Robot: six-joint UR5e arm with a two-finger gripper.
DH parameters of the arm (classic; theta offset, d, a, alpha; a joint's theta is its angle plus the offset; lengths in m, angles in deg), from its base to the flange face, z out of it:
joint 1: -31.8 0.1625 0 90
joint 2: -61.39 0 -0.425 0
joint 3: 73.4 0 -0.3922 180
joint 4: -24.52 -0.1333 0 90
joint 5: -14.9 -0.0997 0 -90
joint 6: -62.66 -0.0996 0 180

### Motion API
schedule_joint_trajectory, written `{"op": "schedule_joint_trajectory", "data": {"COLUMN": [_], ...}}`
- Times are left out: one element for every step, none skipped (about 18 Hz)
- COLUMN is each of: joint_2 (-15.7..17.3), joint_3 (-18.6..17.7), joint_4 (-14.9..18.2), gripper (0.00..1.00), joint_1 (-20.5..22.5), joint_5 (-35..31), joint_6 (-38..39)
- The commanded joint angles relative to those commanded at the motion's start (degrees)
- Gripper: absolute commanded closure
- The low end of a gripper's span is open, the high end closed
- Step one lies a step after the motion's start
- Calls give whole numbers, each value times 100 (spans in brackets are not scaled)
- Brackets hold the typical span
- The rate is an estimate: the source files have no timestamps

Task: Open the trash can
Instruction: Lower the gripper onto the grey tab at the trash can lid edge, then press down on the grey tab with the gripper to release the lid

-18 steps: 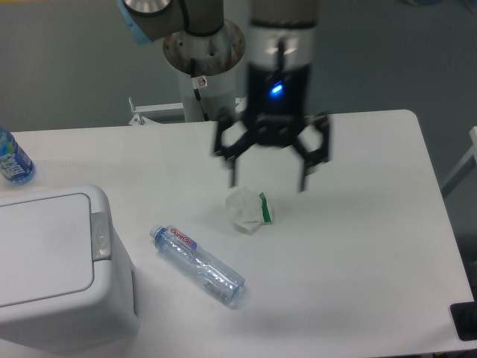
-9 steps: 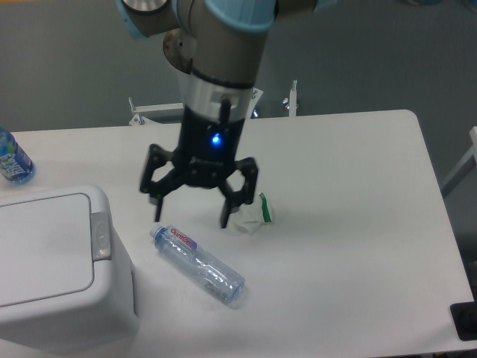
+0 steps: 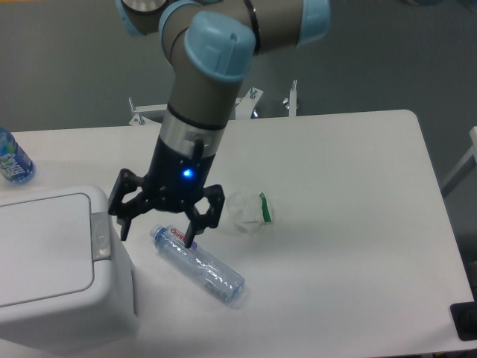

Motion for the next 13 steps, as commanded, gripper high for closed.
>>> {"op": "schedule_joint_trajectory", "data": {"joint_2": [0,0,0,-9,-18,-26,-35,-44,-44,-44,-44,-44,-35], "joint_3": [-17,-35,-44,-35,-44,-44,-44,-44,-61,-88,-105,-123,-132], "joint_4": [0,0,0,0,0,0,0,0,-9,-9,-44,-70,-88], "gripper": [0,0,0,0,0,0,0,0,0,0,0,0,0], "joint_1": [0,-9,-9,-44,-96,-97,-114,-123,-123,-132,-167,-193,-193], "joint_5": [0,0,0,0,0,0,-9,-9,-9,-9,-9,-17,-18], "joint_6": [0,-17,0,-17,-18,-18,-18,-18,-18,-18,-18,-18,-18]}}
